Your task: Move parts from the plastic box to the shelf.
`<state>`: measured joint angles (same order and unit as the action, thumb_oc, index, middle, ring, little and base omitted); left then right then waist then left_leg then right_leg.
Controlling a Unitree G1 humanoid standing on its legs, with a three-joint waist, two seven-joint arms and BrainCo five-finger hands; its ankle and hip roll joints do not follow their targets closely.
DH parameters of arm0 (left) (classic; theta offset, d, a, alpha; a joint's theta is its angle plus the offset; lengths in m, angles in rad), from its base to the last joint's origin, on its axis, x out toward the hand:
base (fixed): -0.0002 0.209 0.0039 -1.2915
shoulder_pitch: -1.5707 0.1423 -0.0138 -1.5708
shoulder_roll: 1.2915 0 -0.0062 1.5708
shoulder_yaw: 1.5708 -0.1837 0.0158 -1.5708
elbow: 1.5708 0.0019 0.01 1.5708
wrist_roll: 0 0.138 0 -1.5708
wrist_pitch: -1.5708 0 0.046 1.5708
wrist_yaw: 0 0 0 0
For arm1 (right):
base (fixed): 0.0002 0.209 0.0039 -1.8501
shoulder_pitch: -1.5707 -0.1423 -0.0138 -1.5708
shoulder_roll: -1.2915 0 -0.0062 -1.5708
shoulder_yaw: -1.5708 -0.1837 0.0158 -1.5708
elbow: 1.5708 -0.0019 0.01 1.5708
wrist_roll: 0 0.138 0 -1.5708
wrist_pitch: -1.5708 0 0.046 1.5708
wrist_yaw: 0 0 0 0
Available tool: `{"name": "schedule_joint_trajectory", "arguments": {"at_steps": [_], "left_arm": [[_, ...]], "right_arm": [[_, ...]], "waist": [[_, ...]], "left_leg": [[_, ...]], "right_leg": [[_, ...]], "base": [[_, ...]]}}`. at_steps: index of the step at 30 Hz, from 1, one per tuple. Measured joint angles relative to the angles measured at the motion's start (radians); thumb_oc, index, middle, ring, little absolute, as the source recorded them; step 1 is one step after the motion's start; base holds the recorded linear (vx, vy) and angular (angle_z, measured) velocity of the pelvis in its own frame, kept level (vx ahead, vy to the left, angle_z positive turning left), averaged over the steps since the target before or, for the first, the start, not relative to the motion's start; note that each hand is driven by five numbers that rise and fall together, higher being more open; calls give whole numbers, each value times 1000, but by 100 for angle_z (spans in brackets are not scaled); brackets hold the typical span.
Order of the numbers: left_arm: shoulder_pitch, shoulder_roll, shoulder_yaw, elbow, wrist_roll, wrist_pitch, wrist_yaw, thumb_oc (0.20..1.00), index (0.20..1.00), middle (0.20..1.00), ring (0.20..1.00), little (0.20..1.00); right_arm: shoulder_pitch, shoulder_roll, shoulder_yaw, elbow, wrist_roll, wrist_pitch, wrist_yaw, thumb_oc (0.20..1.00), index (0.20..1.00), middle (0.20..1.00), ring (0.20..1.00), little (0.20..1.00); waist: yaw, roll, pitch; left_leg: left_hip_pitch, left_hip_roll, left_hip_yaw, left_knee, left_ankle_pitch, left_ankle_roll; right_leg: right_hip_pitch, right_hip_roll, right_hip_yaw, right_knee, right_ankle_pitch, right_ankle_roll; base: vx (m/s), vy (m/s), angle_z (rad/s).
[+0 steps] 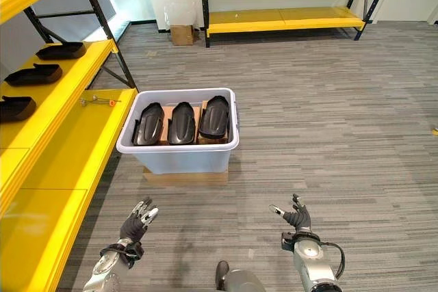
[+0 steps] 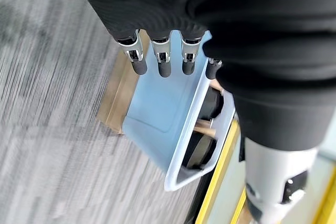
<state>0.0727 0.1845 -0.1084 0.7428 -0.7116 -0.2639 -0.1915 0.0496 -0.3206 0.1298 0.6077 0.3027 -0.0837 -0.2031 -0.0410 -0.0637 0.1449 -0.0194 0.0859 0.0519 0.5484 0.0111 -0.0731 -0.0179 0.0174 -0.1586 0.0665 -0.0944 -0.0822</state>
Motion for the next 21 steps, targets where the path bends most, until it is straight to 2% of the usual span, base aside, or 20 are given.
{"name": "schedule_joint_trajectory", "arguments": {"at_steps": [2,3,4,5,6,7,8,9,11,13,16,17,20,21], "left_arm": [[0,-11,12,-1,-16,19,3,1000,1000,1000,1000,1000],[2,-15,11,1,-11,28,4,1000,1000,1000,1000,1000],[7,-15,10,9,-9,38,3,1000,1000,1000,1000,1000],[11,-23,9,28,-8,43,4,1000,1000,1000,1000,1000],[19,-37,13,35,-7,40,4,1000,1000,1000,1000,1000],[19,-37,6,57,-6,51,10,1000,1000,1000,1000,1000],[20,-41,-1,68,-7,58,15,1000,1000,1000,1000,1000],[23,-41,-5,69,-7,60,19,1000,1000,1000,1000,1000],[18,-40,0,76,-14,59,26,1000,1000,1000,1000,1000],[23,-41,4,79,-15,59,26,1000,1000,1000,1000,1000],[26,-46,18,88,-15,56,23,1000,1000,1000,1000,1000],[20,-52,32,110,-15,51,16,1000,1000,1000,1000,1000],[25,-52,32,111,-15,47,14,1000,1000,1000,1000,1000],[27,-52,32,111,-14,42,14,1000,1000,1000,1000,1000]], "right_arm": [[7,5,3,0,0,0,18,1000,1000,1000,1000,1000],[8,8,14,0,0,0,25,1000,1000,1000,1000,1000],[8,13,33,2,0,0,32,1000,1000,1000,1000,1000],[4,22,38,9,0,0,38,1000,1000,1000,1000,1000],[-3,20,38,-2,2,-2,43,1000,1000,1000,1000,1000],[-6,26,37,-3,8,-3,43,1000,1000,1000,1000,1000],[3,27,37,0,8,-2,43,1000,1000,1000,1000,1000],[12,24,37,0,8,-3,43,1000,1000,1000,1000,1000],[30,18,39,1,7,-2,43,1000,1000,1000,1000,1000],[38,8,43,1,7,-2,42,1000,1000,1000,1000,1000],[37,-13,43,1,6,-3,41,1000,1000,1000,1000,1000],[36,-17,39,1,6,-4,41,1000,1000,1000,1000,1000],[33,-22,39,1,6,-4,45,1000,1000,1000,1000,1000],[32,-23,36,1,5,-5,49,1000,1000,1000,1000,1000]], "waist": [[0,-9,2],[-1,-19,6],[2,-33,12],[1,-9,6],[0,19,7],[-13,23,10],[-23,32,4],[-21,28,0],[-22,42,-2],[-23,53,-6],[-23,58,-2],[-26,57,2],[-20,55,17],[-21,57,22]], "left_leg": [[-82,-12,11,118,-6,2],[-106,-20,36,112,-15,15],[-99,-38,63,32,-15,15],[-94,-24,61,-65,-15,17],[-85,23,51,-169,-12,8],[-56,44,45,-320,0,-1],[-38,55,46,-425,14,-4],[-16,57,45,-550,38,-9],[-14,70,28,-620,92,-34],[-18,106,20,-638,118,-46],[-16,149,20,-633,122,-56],[-14,165,38,-637,123,-58],[11,163,13,-639,124,-58],[22,158,1,-636,124,-58]], "right_leg": [[10,1,0,-16,23,-20],[19,1,1,-29,35,-7],[43,0,-3,-71,34,44],[55,-1,-46,-56,-22,124],[13,-3,-37,51,-8,13],[42,3,-23,22,2,-50],[63,12,-32,-6,6,-32],[71,14,-23,-22,8,-29],[98,22,-22,-43,19,-28],[117,27,-17,-56,29,-38],[140,26,-1,-65,33,-44],[149,27,7,-64,23,-27],[173,26,33,-64,23,-24],[180,24,41,-65,15,-3]], "base": [[38,-80,10],[75,5,-2],[84,37,-12],[89,86,-31],[126,164,-18],[121,179,-2],[120,188,2],[84,139,-6],[97,159,-16],[77,134,-14],[145,278,-14],[192,374,-14],[157,351,-21],[141,345,-27]]}}
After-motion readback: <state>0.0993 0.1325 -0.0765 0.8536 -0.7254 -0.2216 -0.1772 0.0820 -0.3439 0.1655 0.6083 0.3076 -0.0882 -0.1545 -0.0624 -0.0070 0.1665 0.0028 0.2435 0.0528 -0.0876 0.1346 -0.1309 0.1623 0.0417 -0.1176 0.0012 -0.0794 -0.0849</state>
